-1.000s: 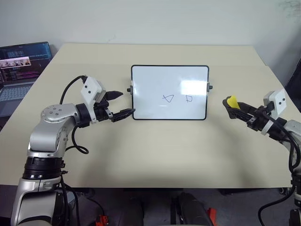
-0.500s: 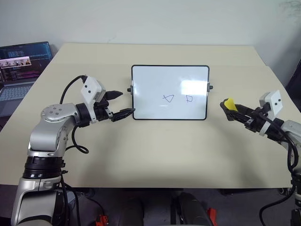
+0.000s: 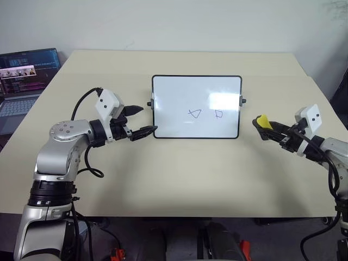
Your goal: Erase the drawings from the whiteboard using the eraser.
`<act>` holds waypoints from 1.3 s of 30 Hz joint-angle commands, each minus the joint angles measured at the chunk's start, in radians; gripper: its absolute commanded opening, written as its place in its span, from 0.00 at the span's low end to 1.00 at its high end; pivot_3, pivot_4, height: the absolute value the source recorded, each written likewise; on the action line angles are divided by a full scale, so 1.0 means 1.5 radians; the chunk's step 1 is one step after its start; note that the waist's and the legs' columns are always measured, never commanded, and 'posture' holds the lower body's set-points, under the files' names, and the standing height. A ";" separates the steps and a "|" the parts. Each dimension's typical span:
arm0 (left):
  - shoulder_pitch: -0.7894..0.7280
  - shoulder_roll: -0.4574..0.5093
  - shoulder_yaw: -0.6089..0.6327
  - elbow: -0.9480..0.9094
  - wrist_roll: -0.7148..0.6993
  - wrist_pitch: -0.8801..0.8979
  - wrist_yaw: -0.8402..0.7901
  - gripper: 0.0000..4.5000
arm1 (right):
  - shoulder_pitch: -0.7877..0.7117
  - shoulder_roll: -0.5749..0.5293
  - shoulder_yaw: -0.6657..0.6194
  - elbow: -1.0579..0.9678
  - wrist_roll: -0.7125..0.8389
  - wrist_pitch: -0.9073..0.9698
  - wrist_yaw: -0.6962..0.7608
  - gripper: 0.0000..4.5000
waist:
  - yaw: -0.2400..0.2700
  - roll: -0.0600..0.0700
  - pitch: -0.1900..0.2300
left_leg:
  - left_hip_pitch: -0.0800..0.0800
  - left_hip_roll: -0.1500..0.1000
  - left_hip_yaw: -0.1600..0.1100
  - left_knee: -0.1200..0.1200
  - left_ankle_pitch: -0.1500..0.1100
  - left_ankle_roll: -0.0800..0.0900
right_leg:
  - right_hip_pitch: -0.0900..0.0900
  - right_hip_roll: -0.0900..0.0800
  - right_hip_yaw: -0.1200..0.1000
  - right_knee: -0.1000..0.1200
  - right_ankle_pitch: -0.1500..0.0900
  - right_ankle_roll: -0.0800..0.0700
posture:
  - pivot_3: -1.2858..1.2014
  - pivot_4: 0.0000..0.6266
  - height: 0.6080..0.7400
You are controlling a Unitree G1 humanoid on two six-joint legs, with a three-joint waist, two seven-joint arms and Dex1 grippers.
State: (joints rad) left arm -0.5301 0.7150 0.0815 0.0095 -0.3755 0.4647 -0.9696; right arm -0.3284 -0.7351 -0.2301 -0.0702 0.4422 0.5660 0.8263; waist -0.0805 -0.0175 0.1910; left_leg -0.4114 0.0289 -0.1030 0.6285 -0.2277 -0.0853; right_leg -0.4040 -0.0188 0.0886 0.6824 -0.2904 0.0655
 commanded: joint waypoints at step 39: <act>-0.035 -0.009 -0.002 0.009 0.004 -0.030 0.000 1.00 | -0.216 0.142 0.169 -0.052 -0.036 0.025 -0.093 0.25 | -0.003 0.000 0.000 | 0.001 0.000 0.000 0.001 0.000 0.000 | 0.000 0.000 0.000 0.002 0.000 0.000 | 0.52 0.24 1.00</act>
State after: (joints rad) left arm -0.5612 0.6992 0.0723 0.0411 -0.3708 0.4445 -0.9715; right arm -0.6040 -0.5466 -0.0006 -0.1151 0.4081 0.6116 0.7170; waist -0.0852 -0.0175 0.1909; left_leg -0.4105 0.0290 -0.1033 0.6293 -0.2276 -0.0853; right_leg -0.4040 -0.0186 0.0886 0.6848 -0.2903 0.0655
